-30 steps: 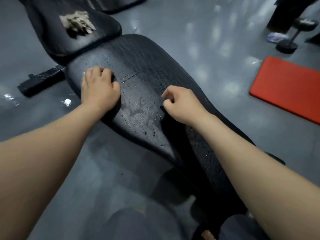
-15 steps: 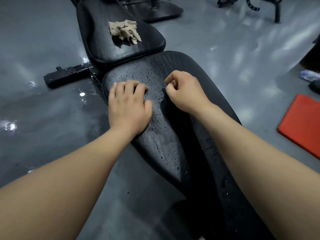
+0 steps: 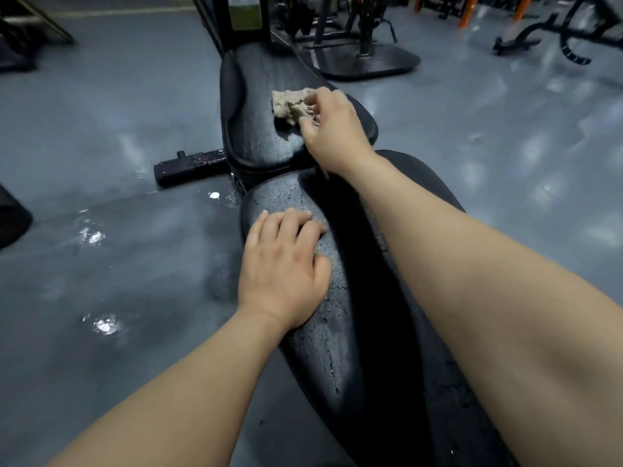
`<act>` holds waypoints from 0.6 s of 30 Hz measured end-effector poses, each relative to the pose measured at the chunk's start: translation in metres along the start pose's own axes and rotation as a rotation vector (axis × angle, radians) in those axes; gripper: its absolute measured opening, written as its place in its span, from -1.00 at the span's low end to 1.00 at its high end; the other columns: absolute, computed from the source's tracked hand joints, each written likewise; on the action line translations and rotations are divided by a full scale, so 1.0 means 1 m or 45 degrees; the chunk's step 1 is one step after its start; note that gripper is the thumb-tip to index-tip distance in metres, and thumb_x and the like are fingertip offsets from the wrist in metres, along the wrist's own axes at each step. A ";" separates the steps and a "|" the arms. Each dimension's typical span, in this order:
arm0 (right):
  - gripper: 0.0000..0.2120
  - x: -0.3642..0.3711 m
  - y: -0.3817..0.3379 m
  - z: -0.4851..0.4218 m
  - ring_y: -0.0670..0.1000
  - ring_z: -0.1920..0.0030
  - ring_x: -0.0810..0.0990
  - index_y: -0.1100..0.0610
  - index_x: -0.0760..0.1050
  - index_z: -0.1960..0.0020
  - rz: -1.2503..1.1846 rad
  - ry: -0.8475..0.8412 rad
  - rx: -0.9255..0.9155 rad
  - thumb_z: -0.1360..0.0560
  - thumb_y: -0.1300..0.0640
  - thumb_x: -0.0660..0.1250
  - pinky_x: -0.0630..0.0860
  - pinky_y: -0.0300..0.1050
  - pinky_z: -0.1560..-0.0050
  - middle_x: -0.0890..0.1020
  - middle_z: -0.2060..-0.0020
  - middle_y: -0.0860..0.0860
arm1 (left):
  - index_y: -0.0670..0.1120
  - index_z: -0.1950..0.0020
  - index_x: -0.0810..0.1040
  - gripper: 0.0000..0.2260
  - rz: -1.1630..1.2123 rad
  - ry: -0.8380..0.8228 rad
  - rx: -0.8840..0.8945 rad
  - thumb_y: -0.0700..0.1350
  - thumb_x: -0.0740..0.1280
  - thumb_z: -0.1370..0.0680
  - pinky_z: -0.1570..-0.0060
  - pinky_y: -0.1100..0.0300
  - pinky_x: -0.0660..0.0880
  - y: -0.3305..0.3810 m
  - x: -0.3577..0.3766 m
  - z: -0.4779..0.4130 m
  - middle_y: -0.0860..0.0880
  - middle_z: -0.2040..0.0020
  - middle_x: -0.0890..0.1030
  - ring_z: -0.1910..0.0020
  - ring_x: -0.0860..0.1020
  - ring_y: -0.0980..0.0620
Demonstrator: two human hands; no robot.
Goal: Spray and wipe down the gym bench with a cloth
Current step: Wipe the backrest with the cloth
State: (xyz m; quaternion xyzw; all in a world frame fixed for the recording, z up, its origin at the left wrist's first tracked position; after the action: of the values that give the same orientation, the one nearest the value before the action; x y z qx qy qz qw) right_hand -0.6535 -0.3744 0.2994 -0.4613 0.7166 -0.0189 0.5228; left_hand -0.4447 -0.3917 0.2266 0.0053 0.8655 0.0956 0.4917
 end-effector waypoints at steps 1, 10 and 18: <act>-0.64 0.002 -0.003 -0.010 0.20 -0.26 0.46 0.16 0.46 -0.33 -0.009 0.011 0.004 -0.58 0.04 0.26 0.37 0.02 -0.32 0.49 -0.24 0.16 | -0.02 -0.17 0.61 -0.69 0.002 -0.002 -0.001 0.00 0.26 -0.47 -0.53 -0.08 0.17 0.001 0.000 -0.001 -0.01 -0.23 0.56 -0.29 0.46 -0.13; -0.85 0.035 -0.011 -0.035 0.15 -0.12 0.54 0.10 0.54 -0.13 0.103 -0.223 0.000 -0.62 0.08 0.27 0.46 -0.05 -0.07 0.61 -0.09 0.11 | -0.01 -0.18 0.61 -0.67 0.024 -0.011 -0.005 -0.01 0.24 -0.47 -0.53 -0.10 0.18 -0.002 0.001 -0.001 -0.02 -0.26 0.56 -0.33 0.45 -0.11; -0.88 -0.018 0.014 0.007 0.12 -0.04 0.59 0.15 0.57 -0.02 0.008 -0.102 0.004 -0.53 0.14 0.33 0.37 -0.18 0.09 0.68 -0.02 0.10 | 0.00 -0.17 0.62 -0.68 0.038 -0.027 -0.025 0.00 0.26 -0.47 -0.50 -0.14 0.21 -0.005 0.001 -0.003 -0.03 -0.26 0.57 -0.33 0.45 -0.12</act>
State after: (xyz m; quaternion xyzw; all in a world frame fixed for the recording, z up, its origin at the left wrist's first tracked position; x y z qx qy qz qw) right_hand -0.6564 -0.3507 0.3027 -0.4585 0.6966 0.0001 0.5519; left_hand -0.4471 -0.3968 0.2262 0.0144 0.8591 0.1112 0.4993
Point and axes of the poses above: each hand's wrist, its own z-axis away from the middle knuckle, its own x-axis out of the palm, y = z × x, the point moved 6 cm from there along -z, towards the middle knuckle
